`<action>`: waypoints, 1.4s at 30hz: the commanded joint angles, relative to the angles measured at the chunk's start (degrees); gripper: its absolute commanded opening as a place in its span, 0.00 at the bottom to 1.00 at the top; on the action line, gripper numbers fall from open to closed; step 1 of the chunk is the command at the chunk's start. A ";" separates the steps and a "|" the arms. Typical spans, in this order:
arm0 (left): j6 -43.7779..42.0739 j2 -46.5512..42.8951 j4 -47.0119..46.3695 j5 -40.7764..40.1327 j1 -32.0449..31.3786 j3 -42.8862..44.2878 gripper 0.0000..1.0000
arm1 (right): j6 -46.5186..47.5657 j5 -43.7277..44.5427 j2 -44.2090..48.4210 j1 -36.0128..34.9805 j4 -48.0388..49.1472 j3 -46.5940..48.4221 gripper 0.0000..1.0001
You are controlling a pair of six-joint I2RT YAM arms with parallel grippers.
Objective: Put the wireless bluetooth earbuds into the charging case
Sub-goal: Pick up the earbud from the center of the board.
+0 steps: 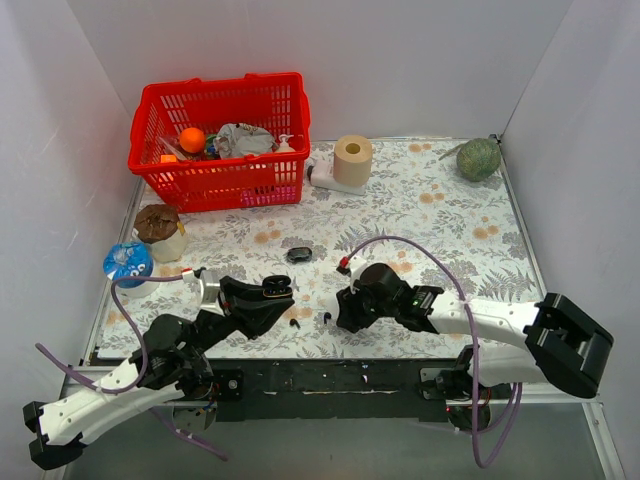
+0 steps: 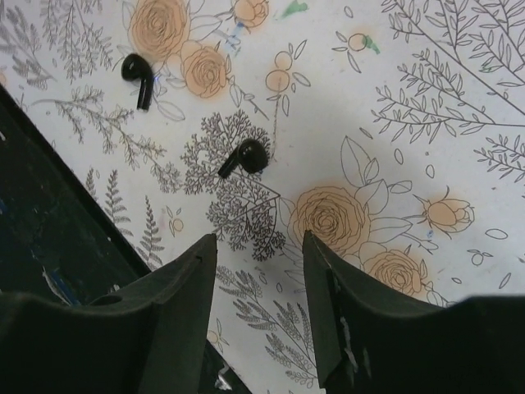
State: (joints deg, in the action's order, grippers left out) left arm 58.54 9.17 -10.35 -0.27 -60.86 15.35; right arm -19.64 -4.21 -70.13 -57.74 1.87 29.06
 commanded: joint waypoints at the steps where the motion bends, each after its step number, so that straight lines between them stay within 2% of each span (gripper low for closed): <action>1: -0.18 -1.43 2.18 -2.80 0.04 -0.33 0.00 | -8.37 3.32 -3.34 -0.10 2.53 5.82 0.54; 5: -0.80 -1.17 2.35 -3.77 0.04 0.11 0.00 | -12.61 3.94 -9.04 -0.27 1.38 9.95 0.54; 12: -0.71 -0.55 3.40 -3.95 0.04 0.73 0.00 | -13.23 9.56 -16.00 -2.38 -3.52 15.50 0.53; 34: -0.18 -0.91 3.67 -4.38 0.13 0.64 0.00 | -14.73 14.39 -20.84 -5.72 -7.93 16.73 0.53; 42: -0.01 -1.17 4.02 -6.66 0.04 0.64 0.00 | -20.78 19.76 -23.38 -8.62 -12.41 17.43 0.51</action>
State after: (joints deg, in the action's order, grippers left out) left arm 58.39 8.21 -6.48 -4.43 -60.86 15.35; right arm -35.57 12.21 -90.39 -64.95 -4.75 45.60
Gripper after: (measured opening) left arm 0.305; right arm 0.512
